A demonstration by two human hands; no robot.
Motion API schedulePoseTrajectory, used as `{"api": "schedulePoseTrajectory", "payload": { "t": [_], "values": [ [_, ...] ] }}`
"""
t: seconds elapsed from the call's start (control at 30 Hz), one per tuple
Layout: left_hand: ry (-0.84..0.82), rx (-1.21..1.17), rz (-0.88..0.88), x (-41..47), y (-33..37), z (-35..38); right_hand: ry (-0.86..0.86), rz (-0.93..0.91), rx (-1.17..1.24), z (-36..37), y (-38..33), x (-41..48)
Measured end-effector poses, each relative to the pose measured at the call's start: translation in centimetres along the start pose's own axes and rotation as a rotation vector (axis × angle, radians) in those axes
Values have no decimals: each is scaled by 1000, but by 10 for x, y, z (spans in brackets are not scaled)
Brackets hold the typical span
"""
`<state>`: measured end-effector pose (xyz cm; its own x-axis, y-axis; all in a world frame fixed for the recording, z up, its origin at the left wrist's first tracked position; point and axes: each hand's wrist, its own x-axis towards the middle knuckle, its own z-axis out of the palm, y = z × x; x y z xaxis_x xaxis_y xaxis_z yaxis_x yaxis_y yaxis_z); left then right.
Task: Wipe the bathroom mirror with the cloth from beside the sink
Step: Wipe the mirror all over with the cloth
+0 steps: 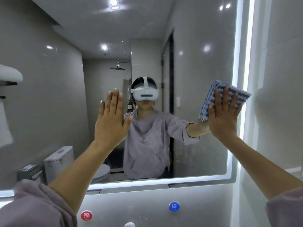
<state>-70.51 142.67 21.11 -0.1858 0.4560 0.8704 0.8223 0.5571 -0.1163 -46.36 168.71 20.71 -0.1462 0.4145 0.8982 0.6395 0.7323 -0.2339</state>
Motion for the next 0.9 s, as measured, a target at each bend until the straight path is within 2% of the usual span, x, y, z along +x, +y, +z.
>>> {"api": "schedulePoseTrajectory", "payload": {
  "t": [0.13, 0.4, 0.5, 0.67, 0.9],
  "values": [
    [6, -16, -4, 0, 1, 0, 24, 71, 30, 9, -16, -4],
    [1, -28, -12, -1, 5, -3, 29, 65, 32, 11, -46, -12],
    [-16, -8, -17, -1, 5, -3, -20, -7, -19, 19, -72, -23],
    [-39, 7, -25, 0, 3, -4, -72, -132, 60, 31, -120, -47],
    [-43, 20, -19, 0, 2, -2, -83, -311, 30, 45, -161, -75]
  ]
}}
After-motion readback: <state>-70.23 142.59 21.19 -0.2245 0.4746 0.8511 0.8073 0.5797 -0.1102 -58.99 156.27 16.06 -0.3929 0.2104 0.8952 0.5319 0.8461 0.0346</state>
